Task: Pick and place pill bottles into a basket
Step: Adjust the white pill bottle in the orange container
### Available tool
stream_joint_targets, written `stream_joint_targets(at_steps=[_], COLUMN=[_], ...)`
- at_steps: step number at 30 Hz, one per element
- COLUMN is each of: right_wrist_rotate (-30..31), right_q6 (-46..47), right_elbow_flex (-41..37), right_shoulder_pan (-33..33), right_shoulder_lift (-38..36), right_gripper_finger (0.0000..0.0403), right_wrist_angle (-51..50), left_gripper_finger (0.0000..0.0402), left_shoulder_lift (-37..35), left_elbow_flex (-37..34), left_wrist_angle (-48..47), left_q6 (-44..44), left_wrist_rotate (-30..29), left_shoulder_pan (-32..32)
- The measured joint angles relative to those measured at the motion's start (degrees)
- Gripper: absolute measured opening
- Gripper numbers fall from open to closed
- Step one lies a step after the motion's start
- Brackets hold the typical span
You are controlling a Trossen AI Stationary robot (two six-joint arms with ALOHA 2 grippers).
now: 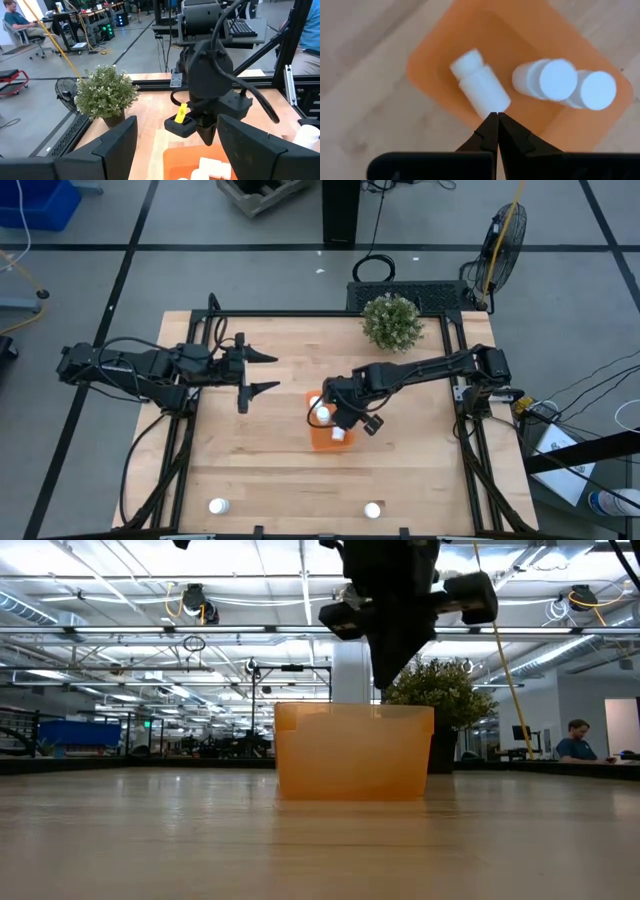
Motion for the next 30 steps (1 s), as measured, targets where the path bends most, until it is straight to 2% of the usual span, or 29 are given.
stream_joint_targets(at_steps=[7, 18, 30], right_wrist_rotate=[3.26, 3.34, 3.18], right_q6=[-5.2, -6.34, -4.01], right_elbow_flex=[0.04, 0.04, 0.04], right_shoulder_pan=[0.02, 2.38, 5.47], right_shoulder_lift=[1.3, 6.58, 6.75], right_gripper_finger=[0.0, 0.0, 0.0], right_wrist_angle=[1.04, 0.43, 1.69], left_gripper_finger=[0.0278, 0.0278, 0.0278], left_shoulder_lift=[0.0, 0.0, 0.0], left_elbow_flex=[0.0, 0.0, 0.0], left_wrist_angle=[0.22, 0.15, 0.13], left_q6=[-0.12, -0.08, 0.2], left_wrist_rotate=[-0.04, -0.07, -0.1], left_shoulder_pan=[0.01, 0.02, 0.07])
